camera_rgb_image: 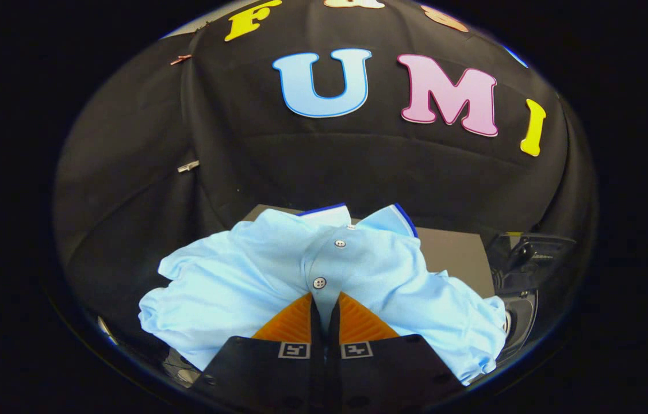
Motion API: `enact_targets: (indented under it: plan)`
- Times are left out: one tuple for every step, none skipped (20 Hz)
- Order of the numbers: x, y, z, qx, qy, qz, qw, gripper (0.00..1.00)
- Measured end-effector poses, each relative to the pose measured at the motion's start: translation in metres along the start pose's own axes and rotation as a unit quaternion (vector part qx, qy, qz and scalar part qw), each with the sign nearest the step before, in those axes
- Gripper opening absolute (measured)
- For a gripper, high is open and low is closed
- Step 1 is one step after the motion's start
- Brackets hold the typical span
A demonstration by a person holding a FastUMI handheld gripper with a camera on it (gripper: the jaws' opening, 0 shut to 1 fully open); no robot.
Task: Put the clothes into the washing machine and then close the washing machine lid.
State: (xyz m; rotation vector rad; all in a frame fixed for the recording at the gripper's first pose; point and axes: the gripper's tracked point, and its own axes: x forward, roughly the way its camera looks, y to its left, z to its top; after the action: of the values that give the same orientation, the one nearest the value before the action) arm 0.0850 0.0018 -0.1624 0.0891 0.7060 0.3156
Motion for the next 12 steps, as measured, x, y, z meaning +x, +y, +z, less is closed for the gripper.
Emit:
enact_targets:
  plan:
    - [-0.006,-0.002,0.003,0.0,-0.004,0.011,1.0,0.05]
    - [-0.014,-0.006,0.006,0.002,-0.009,0.022,1.0,0.05]
    - [-0.023,-0.012,0.004,0.0,-0.016,0.031,0.999,0.05]
    - [-0.033,-0.019,0.006,-0.004,-0.025,0.041,0.999,0.05]
    - [-0.041,-0.026,0.008,-0.009,-0.03,0.049,0.998,0.05]
    - [-0.049,-0.034,0.007,-0.013,-0.032,0.059,0.998,0.05]
    - [-0.055,-0.043,0.007,-0.014,-0.034,0.068,0.997,0.05]
    - [-0.063,-0.054,0.006,-0.013,-0.035,0.077,0.996,0.05]
    - [-0.068,-0.067,0.007,-0.009,-0.038,0.085,0.996,0.05]
    - [-0.073,-0.082,0.006,-0.005,-0.039,0.09,0.995,0.05]
    - [-0.078,-0.099,0.004,0.001,-0.038,0.095,0.995,0.05]
    - [-0.083,-0.116,0.002,0.012,-0.036,0.101,0.994,0.05]
